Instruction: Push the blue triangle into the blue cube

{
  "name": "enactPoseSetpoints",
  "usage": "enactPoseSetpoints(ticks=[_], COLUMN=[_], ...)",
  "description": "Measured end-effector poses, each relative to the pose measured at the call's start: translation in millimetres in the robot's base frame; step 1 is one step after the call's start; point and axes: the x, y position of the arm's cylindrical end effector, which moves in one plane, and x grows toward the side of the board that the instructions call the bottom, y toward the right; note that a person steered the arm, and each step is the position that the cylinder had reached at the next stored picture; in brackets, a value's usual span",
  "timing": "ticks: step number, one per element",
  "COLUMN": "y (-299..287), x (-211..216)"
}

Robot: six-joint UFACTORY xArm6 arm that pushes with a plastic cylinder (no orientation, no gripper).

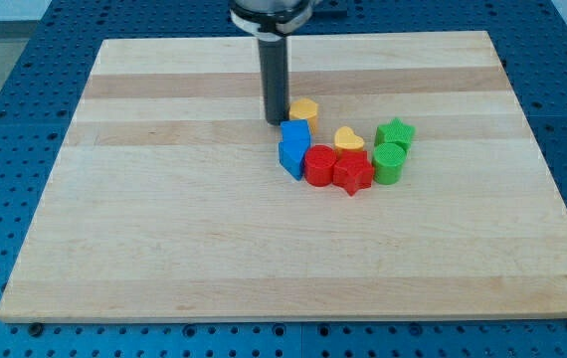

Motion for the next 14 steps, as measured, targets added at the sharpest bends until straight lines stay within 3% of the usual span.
enactPoseSetpoints(ticks=[2, 4, 5, 8, 10, 12, 14], y=[44, -47, -69, 18, -5, -47, 8], x=[2, 2, 26, 45, 45, 96, 103])
